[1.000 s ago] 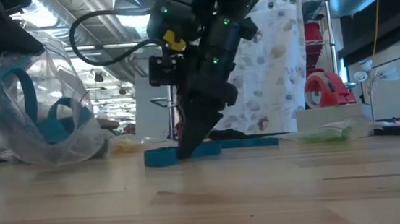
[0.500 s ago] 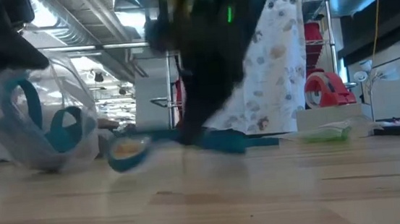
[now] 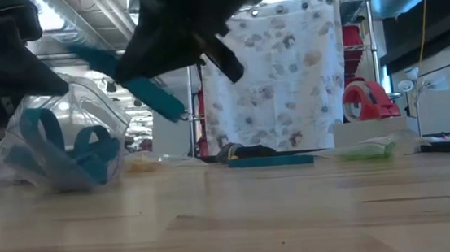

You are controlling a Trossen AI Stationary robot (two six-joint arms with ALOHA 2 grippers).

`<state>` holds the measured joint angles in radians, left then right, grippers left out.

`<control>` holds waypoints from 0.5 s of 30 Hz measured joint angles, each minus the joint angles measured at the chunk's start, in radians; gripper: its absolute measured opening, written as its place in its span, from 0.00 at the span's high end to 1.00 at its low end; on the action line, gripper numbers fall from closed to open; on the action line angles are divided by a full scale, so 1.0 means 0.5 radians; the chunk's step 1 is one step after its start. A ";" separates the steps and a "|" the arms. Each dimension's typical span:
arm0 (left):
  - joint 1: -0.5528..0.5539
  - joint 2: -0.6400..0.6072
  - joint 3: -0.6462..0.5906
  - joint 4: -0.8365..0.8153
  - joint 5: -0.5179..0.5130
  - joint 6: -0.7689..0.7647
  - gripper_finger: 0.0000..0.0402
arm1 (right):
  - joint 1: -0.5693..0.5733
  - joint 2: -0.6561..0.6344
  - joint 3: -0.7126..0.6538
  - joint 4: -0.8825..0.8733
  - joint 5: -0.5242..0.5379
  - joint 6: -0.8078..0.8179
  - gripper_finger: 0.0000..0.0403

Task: Sort rubber bands
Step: Put the blue rubber band into the transparent zip bag

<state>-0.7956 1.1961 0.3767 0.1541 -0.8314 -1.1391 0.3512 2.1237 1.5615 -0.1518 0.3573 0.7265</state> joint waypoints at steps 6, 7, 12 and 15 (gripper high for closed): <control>-0.001 0.000 0.000 0.002 -0.010 0.026 1.00 | -0.020 0.041 0.002 0.115 -0.008 0.012 1.00; 0.000 0.000 0.000 -0.001 -0.023 0.030 1.00 | -0.021 0.050 0.002 0.128 -0.023 0.003 1.00; 0.008 0.000 0.000 0.020 -0.067 0.052 1.00 | -0.022 0.105 0.006 0.209 -0.105 0.012 1.00; 0.006 0.000 0.000 0.081 -0.070 0.079 1.00 | -0.039 0.130 0.001 0.180 -0.117 0.028 1.00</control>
<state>-0.7924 1.1961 0.3767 0.1944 -0.8662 -1.0994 0.3315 2.1885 1.5620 -0.0618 0.2987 0.7406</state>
